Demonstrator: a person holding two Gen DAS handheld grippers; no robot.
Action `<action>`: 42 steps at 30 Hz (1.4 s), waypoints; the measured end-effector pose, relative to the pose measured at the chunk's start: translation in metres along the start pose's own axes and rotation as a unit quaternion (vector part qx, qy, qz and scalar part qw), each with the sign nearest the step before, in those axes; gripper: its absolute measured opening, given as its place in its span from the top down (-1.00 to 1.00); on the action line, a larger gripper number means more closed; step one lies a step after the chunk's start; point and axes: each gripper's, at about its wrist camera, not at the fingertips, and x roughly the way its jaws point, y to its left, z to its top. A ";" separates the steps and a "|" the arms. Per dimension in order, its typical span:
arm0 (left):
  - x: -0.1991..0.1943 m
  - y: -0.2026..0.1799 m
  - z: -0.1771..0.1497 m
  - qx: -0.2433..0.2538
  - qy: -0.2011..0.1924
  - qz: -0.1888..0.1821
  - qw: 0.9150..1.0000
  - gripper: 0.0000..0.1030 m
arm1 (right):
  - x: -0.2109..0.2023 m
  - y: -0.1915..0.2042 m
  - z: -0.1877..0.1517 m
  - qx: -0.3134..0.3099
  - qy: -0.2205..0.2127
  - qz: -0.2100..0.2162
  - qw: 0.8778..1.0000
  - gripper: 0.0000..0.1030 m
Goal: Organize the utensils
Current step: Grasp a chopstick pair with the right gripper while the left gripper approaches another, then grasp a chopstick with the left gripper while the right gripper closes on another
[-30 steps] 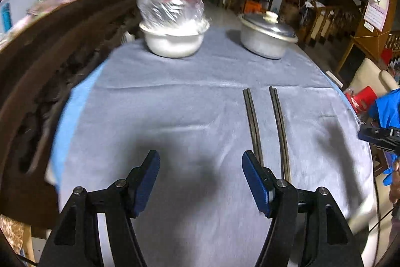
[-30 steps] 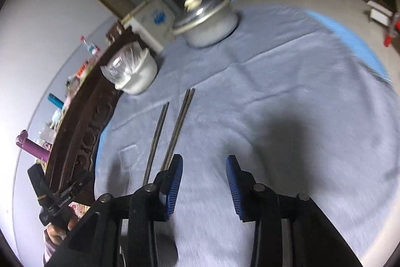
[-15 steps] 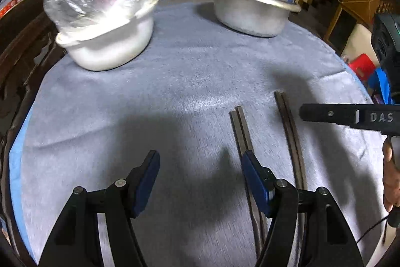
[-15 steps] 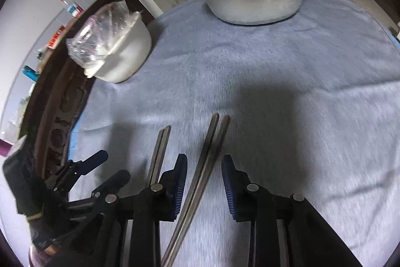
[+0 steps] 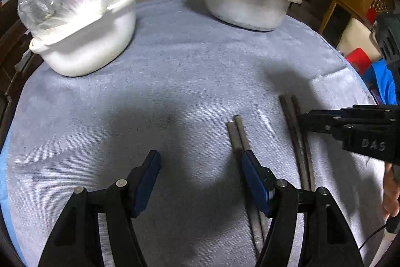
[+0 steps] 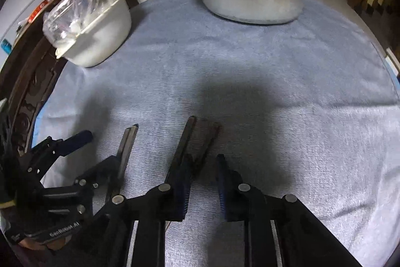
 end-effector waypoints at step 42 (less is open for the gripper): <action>0.010 -0.009 0.003 0.036 0.039 0.007 0.999 -0.23 | -0.009 -0.005 -0.002 0.021 0.036 0.009 0.999 0.80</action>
